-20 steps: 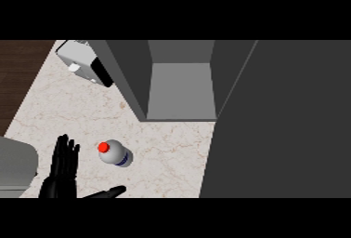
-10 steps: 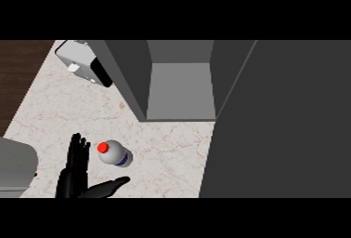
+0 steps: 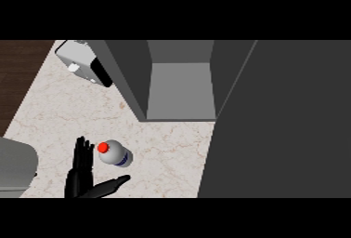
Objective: Pick up the bottled water, place it into the cabinet and close the cabinet
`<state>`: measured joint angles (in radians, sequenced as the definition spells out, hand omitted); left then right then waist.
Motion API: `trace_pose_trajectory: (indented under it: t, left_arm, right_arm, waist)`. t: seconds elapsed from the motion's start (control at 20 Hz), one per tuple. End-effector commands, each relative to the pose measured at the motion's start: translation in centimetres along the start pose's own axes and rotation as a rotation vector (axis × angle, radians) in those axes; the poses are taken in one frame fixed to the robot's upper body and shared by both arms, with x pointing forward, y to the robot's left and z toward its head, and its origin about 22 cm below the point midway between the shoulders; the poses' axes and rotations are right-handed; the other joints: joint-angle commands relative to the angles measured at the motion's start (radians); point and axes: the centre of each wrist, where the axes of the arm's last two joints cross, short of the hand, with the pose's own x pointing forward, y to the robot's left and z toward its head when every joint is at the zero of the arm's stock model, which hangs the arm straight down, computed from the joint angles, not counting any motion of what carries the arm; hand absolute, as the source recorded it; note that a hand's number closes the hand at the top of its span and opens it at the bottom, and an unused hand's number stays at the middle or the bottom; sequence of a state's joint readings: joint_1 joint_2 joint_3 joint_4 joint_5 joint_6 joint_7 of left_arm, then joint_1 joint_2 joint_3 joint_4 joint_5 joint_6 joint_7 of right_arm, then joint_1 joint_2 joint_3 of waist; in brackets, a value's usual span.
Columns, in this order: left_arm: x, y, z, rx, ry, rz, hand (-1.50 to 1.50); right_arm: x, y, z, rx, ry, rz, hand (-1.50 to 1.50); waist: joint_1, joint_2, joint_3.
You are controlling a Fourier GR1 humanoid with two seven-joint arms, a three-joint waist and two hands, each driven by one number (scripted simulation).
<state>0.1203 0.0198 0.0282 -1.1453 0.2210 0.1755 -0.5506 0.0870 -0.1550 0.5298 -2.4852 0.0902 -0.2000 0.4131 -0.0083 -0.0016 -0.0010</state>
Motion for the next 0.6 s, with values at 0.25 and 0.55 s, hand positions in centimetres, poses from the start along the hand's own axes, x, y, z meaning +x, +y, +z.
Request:
trace_pose_trajectory:
  t: [0.25, 0.55]
  left_arm:
    - [-1.9, -0.7, -3.7, 0.043, -0.062, 0.055, -1.5]
    - [-1.7, -2.1, -4.4, 0.029, -0.113, 0.082, -1.5]
  right_arm:
    - [1.4, 0.6, 1.2, -0.021, -0.05, 0.066, -1.5]
    - [1.6, -0.6, 2.0, -0.015, -0.047, 0.079, -1.5]
  waist:
    - [-0.005, 0.0, 0.0]
    - [-0.002, 0.0, 0.001]
